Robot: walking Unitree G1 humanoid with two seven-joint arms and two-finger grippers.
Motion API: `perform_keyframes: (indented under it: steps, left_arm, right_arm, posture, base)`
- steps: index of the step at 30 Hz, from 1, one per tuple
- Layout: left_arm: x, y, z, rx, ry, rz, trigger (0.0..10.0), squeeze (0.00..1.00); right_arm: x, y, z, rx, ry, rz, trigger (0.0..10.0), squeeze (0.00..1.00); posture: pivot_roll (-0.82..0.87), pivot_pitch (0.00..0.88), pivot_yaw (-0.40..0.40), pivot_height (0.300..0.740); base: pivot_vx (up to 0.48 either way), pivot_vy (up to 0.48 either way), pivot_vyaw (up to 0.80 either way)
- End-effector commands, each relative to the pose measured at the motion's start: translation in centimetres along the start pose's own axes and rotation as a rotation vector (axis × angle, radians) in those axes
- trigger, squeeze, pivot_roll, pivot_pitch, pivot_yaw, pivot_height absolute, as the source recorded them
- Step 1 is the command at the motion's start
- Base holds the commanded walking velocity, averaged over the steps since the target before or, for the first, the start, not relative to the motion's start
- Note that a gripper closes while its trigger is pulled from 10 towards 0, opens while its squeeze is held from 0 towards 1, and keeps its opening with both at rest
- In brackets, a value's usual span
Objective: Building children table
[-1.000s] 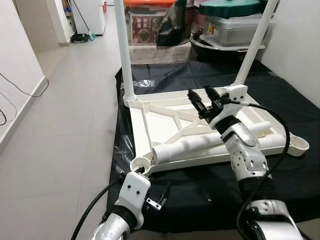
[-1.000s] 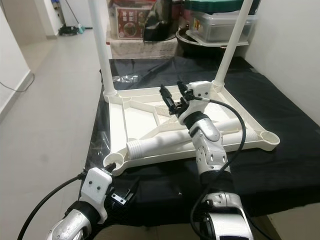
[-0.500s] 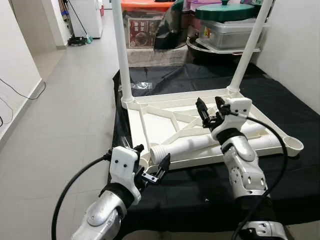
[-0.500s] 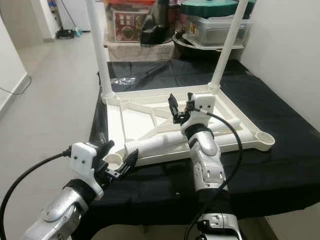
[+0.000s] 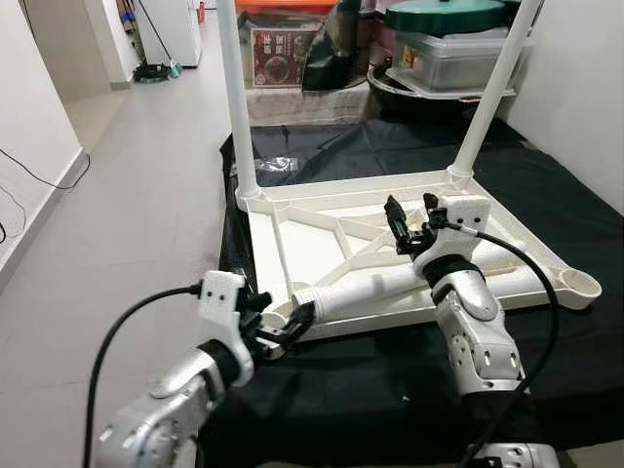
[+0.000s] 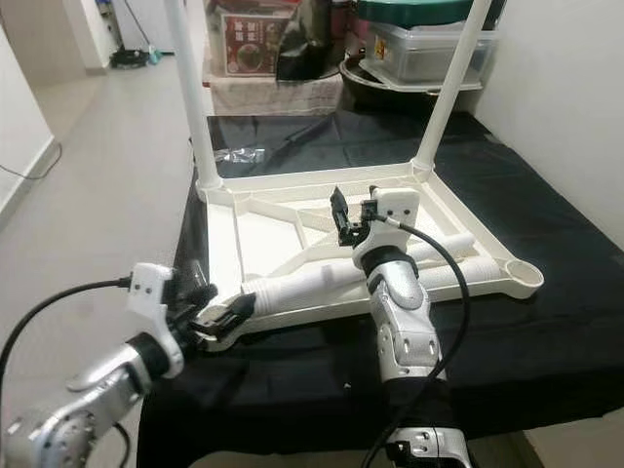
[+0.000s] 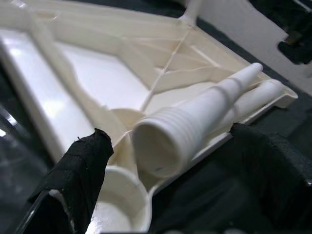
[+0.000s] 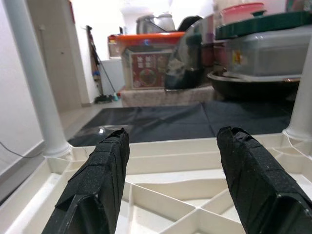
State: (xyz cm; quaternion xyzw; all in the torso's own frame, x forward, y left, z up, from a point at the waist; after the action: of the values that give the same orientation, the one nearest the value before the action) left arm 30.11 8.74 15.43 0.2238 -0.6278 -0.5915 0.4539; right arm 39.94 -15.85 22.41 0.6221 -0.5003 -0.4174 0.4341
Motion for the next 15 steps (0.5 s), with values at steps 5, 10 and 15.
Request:
perform_keyframes:
  steps: [5, 10, 15]
  left_arm:
    - [-0.6, -0.4, 0.2, -0.055, -0.057, 0.127, 10.0, 0.00]
    - [-0.1, 0.3, 0.2, -0.041, -0.109, 0.188, 10.0, 0.00]
    - [0.5, 0.5, 0.4, -0.050, -0.173, 0.237, 10.0, 0.00]
  right_arm:
    - [-0.2, -0.3, 0.5, -0.014, -0.006, 0.003, 10.0, 0.00]
    - [-0.2, -0.3, 0.6, -0.016, -0.009, 0.003, 10.0, 0.00]
    - [-0.2, -0.4, 0.6, -0.021, -0.008, 0.008, 10.0, 0.00]
  posture:
    - [0.06, 0.122, -0.033, 0.740]
    - [0.06, 0.123, -0.034, 0.740]
    - [0.06, 0.127, -0.033, 0.740]
  base:
    - [0.000, 0.000, 0.00]
    - [0.000, 0.000, 0.00]
    - [0.000, 0.000, 0.00]
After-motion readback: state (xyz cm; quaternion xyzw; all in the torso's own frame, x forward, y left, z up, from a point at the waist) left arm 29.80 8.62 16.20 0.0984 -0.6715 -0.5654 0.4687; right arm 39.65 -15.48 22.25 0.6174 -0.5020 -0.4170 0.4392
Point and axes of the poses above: a point about 5 cm out from each wrist's last joint towards the gripper, its own z axis pointing back from the gripper into the wrist, its own y axis along the axis of the wrist's last joint, x = y × z, the point moved 6 cm from there along -z, pointing out of the wrist towards the gripper, and after that the axes turned 3 degrees about -z, right-handed, at the moved point
